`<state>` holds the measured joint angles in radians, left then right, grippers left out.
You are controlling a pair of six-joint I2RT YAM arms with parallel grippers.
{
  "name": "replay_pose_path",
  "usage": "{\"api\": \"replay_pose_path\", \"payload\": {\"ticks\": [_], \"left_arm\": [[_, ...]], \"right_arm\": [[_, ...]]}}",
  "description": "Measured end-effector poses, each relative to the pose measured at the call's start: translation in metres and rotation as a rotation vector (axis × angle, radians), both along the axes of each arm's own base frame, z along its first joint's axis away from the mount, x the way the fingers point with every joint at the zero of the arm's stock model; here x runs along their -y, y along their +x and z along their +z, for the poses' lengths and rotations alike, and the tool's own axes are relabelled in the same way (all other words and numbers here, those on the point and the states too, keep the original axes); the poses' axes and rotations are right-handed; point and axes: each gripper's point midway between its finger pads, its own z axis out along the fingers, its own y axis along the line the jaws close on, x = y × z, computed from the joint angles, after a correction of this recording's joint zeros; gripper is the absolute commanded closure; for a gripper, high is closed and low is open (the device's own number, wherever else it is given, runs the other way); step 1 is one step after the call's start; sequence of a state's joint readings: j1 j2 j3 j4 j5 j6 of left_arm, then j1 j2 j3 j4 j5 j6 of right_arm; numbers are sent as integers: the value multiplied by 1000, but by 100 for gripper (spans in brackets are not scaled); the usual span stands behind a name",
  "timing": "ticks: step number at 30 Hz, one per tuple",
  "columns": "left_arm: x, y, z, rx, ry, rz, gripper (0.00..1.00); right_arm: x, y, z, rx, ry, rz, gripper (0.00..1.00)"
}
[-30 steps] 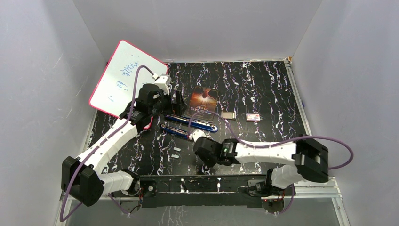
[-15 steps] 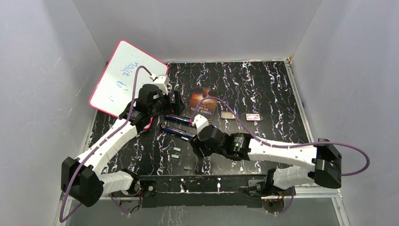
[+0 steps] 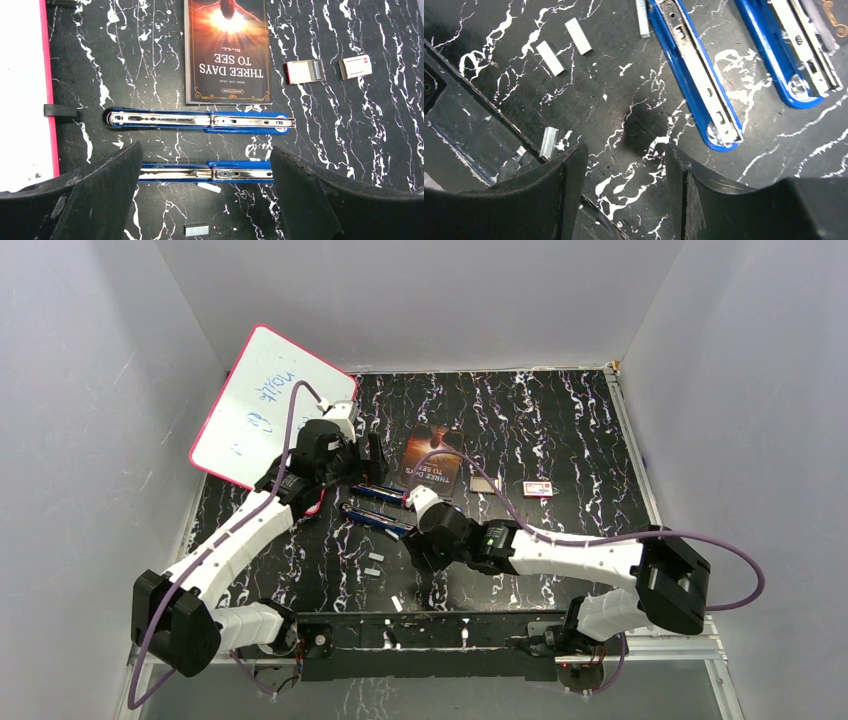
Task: Load the staples into the stapler
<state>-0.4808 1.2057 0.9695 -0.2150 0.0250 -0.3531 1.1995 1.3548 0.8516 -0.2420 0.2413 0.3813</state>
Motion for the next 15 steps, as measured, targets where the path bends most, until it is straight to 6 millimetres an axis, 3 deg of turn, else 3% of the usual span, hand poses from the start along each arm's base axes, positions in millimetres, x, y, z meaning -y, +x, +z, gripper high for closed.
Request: {"api": "replay_pose_path", "payload": {"ticks": [6,15], "left_arm": [[-5,0,-4,-11,16,27,2],[-13,-9,-22,-60,40,54,2]], "right_arm": [[-13,-12,-13,-41,1,74,37],[-26,-66,-48,-84,-86,176,34]]}}
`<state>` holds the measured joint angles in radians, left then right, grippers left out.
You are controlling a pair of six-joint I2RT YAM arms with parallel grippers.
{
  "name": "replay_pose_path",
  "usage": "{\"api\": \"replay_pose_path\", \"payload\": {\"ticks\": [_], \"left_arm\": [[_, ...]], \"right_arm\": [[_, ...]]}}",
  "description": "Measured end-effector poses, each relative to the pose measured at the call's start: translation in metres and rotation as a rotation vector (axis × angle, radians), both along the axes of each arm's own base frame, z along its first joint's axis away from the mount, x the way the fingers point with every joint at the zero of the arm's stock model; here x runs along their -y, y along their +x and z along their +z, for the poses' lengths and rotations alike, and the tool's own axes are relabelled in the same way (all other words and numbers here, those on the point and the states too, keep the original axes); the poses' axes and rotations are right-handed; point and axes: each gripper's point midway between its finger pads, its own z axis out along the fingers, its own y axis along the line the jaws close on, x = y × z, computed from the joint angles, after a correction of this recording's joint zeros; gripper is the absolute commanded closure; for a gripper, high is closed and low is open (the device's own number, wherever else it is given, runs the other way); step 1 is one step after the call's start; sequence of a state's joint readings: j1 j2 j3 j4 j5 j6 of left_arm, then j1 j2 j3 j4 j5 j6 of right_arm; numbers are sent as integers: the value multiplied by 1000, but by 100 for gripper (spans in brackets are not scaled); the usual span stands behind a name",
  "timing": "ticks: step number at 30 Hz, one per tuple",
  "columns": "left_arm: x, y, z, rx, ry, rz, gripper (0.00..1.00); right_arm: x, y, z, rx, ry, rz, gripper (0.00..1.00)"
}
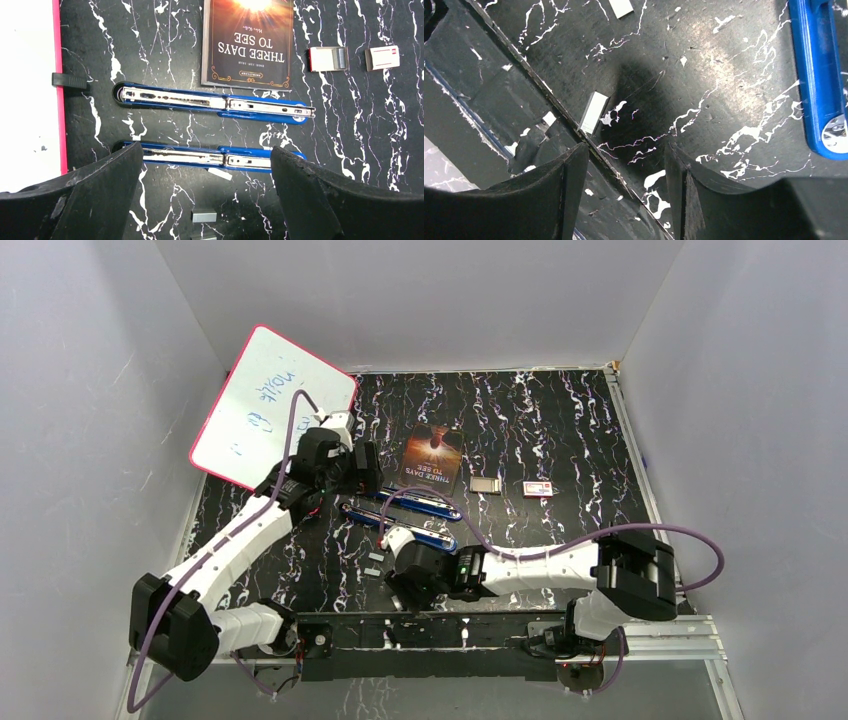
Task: Load the staples into the stapler
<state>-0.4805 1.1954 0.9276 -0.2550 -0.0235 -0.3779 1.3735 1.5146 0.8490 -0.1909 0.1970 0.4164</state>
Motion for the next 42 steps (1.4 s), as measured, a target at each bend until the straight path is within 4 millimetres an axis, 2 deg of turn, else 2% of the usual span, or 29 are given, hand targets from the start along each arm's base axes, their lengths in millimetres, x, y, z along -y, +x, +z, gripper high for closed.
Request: {"api": "replay_pose_path", "payload": {"ticks": [9,13,19,24,29,31,33,36,38,42], "left_arm": [[-4,-13,11,26,-31,-3,2],[-4,-19,9,20,-44,-13,2],[-3,-25,10,24,-61,-25,2],[-4,-27,19,48,-75,-29,2],[-5,-30,13,39,-70,-28,2],[-6,-30,13,40,-70,-28,2],[-6,-30,13,40,-69,-25,2],[-6,-30,13,41,-68,-24,1],[-7,-29,13,43,-65,-18,2],[-8,-29,13,43,-63,-15,2]], "right_arm": [[-14,-9,-9,1,-16,-49,30],[-28,-14,-11,12,-21,-55,34],[-33,-15,-18,30,-58,-96,41],[-30,-14,-27,53,-113,-119,50],[-33,-14,-27,72,-123,-132,74],[-32,-15,-27,72,-125,-134,81],[-31,-13,-27,80,-127,-134,80],[-29,-5,-26,95,-136,-126,61],[-20,7,-26,109,-157,-129,53],[-8,12,-26,100,-165,-138,52]]}}
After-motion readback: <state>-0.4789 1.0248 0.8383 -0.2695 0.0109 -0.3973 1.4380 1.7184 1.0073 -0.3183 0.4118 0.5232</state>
